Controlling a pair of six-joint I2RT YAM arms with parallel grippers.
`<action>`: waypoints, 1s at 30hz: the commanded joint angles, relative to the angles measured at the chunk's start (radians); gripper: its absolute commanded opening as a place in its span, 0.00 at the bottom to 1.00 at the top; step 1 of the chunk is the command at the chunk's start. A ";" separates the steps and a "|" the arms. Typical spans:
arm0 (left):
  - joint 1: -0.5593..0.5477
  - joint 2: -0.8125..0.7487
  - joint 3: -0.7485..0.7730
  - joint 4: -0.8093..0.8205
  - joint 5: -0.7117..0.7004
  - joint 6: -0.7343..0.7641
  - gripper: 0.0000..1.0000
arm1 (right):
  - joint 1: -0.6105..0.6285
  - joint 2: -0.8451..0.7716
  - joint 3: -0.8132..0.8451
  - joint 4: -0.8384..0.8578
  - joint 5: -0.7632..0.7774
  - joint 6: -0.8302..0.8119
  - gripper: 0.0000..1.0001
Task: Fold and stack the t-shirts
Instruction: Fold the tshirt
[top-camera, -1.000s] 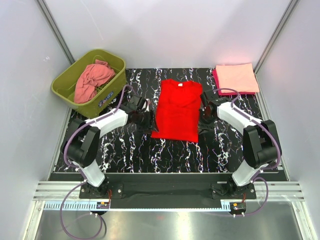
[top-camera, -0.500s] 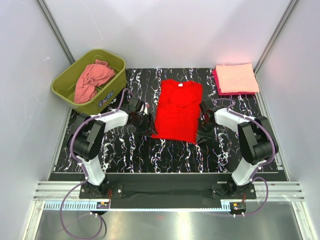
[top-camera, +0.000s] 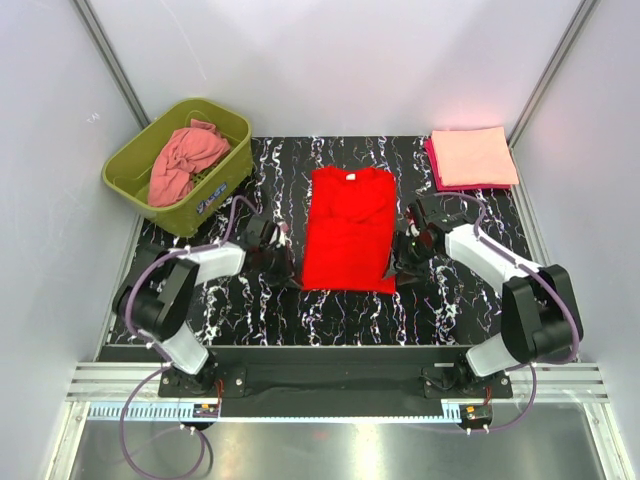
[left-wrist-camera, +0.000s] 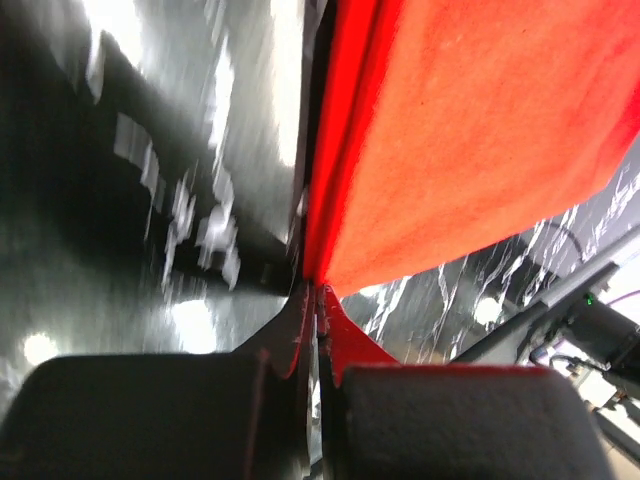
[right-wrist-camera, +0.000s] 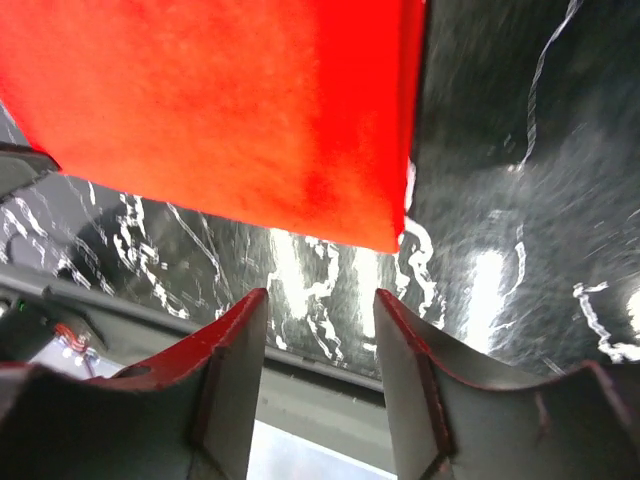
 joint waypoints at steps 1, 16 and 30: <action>-0.007 -0.087 -0.144 0.035 -0.016 -0.075 0.00 | 0.000 -0.032 -0.055 0.002 -0.082 0.011 0.55; -0.007 -0.147 -0.187 0.000 -0.071 -0.046 0.56 | -0.046 0.052 -0.158 0.100 -0.134 0.093 0.61; -0.005 -0.045 -0.201 0.060 -0.061 -0.042 0.30 | -0.068 0.063 -0.267 0.263 -0.159 0.199 0.52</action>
